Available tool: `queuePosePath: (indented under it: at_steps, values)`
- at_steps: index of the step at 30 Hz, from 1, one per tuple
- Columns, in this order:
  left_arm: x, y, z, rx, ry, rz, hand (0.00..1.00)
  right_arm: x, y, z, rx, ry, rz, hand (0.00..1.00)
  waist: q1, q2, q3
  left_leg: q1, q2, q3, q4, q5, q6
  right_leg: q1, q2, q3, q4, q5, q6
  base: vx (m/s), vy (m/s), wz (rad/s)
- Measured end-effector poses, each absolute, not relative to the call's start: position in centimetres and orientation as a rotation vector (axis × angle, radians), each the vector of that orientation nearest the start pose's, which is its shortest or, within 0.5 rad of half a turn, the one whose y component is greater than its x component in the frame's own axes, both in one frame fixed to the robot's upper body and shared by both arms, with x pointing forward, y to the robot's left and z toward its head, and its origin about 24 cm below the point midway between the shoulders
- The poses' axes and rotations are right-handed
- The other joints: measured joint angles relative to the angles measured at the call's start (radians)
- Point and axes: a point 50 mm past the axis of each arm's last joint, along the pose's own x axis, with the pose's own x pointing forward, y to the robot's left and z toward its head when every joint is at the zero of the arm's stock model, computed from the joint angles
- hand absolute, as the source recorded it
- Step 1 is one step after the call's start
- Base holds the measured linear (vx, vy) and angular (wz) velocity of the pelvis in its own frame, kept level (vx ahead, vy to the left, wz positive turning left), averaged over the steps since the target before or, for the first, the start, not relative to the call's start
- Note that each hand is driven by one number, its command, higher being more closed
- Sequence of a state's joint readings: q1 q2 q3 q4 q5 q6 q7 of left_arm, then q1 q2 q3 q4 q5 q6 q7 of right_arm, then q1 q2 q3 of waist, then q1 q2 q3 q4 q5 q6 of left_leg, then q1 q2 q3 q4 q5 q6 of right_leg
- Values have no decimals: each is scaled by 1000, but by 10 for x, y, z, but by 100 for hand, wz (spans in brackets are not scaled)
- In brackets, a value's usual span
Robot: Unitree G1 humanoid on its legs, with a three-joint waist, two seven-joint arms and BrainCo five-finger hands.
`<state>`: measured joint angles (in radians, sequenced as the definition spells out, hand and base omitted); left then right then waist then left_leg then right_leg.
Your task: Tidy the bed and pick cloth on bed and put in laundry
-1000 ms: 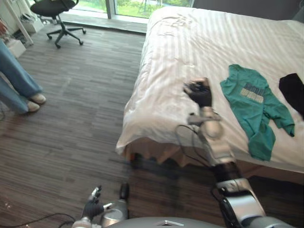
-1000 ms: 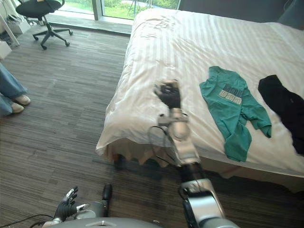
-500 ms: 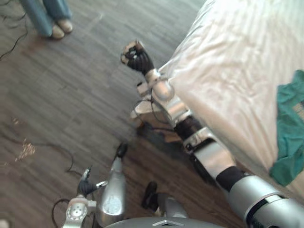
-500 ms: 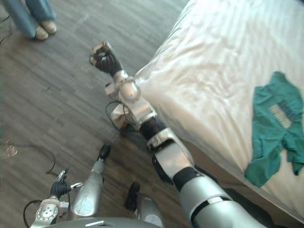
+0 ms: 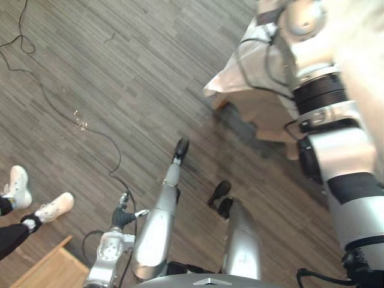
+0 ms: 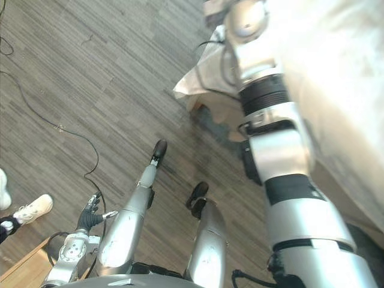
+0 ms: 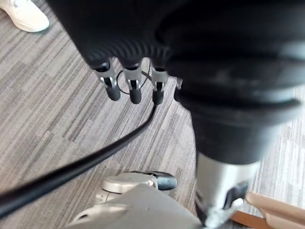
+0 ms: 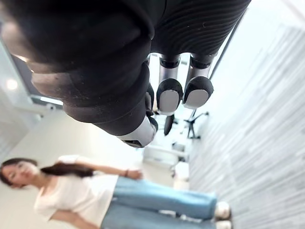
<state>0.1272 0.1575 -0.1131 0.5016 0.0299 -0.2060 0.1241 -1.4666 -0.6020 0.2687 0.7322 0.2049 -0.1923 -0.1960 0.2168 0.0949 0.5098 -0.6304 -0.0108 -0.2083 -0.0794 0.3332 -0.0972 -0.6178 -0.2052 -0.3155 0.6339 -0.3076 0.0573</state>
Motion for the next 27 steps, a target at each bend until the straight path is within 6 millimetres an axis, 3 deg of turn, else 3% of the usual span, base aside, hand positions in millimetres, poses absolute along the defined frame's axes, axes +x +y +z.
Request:
queuePosePath:
  at_steps: [3, 5, 8, 10, 12, 13, 15, 16, 17, 19, 20, 21, 23, 25, 27]
  values:
    - [201, 173, -68, 213, 377, 11, 0, 360, -204, 418, -416, -900, -234, 100, -13, 35, 11, -59, 1, 4, 0, 17, 5, -71, -4, 5, 22, 2, -3, -41, -41, -3]
    - [209, 168, -66, 201, 362, -3, 0, 352, -198, 429, -402, -971, -206, 100, -9, 42, 11, -76, -2, 28, 0, 20, 6, -110, -10, 29, 40, 2, -3, 7, -31, -15]
    - [210, 164, -64, 193, 340, -18, 0, 352, -198, 427, -383, -981, -186, 100, -10, 56, 2, -96, 4, 86, 0, 2, 10, -139, -19, 40, 53, 0, -1, 3, -13, -5]
    - [211, 160, -63, 164, 336, -9, 0, 350, -194, 424, -377, -1000, -158, 100, -16, 67, -7, -107, 14, 179, 0, -32, 8, -152, -34, 43, 56, 1, 0, 1, 12, 12]
    - [210, 157, -63, 129, 337, 5, 0, 358, -186, 399, -324, -972, -111, 100, -26, 63, -39, -107, 19, 271, 1, -104, -24, -145, -56, 49, 30, 12, 13, 28, 20, 14]
    - [208, 156, -65, 108, 346, 20, 0, 363, -180, 388, -307, -945, -89, 100, -28, 62, -58, -107, 22, 292, 1, -97, -18, -145, -56, 51, 26, 12, 15, 44, 19, -10]
    - [199, 154, -71, 51, 381, 69, 0, 379, -147, 328, -225, -820, 24, 100, -44, 59, -123, -90, 20, 308, 1, -3, 36, -129, -56, 63, 33, -3, 33, 105, 15, -18]
    - [201, 153, -69, 32, 370, 85, 0, 385, -119, 270, -159, -674, 110, 100, -71, 45, -133, -60, 6, 317, 1, -4, 48, -97, -70, 66, 23, -9, 40, 119, 12, -1]
    - [201, 153, -69, 30, 369, 88, 0, 385, -115, 259, -150, -644, 120, 100, -73, 43, -134, -56, 4, 318, 1, -6, 48, -92, -71, 66, 21, -9, 41, 133, 2, 9]
    - [206, 147, -65, 3, 350, 89, 0, 377, -85, 137, -99, -246, 184, 100, -76, 41, -135, -22, -1, 316, 1, -9, 50, -39, -74, 58, -4, -13, 44, 115, -21, 10]
    - [206, 145, -65, -1, 351, 89, 0, 369, -79, 108, -92, -148, 197, 100, -76, 41, -135, -16, -2, 316, 1, -9, 50, -28, -74, 54, -8, -14, 44, 113, -39, 13]
    - [206, 143, -65, -12, 357, 91, 0, 349, -64, 63, -80, 7, 240, 100, -78, 41, -135, -2, -2, 316, 1, -9, 50, -7, -74, 47, -14, -16, 42, 92, -50, 12]
    - [203, 138, -72, -30, 401, 90, 0, 317, -36, 24, -50, 133, 349, 100, -88, 41, -135, 47, -1, 317, 1, -9, 50, 46, -76, 35, -19, -17, 41, 61, -71, 3]
    - [200, 134, -76, -37, 424, 86, 0, 305, -18, 20, -22, 143, 416, 100, -94, 34, -138, 93, -1, 316, 1, -15, 43, 88, -78, 34, -23, -21, 38, -23, -76, -18]
    - [194, 133, -82, -38, 454, 83, 0, 293, 0, 31, 25, 77, 495, 100, -106, 17, -169, 130, 9, 316, -1, -62, 28, 112, -71, 37, -21, -32, 43, -68, -78, -24]
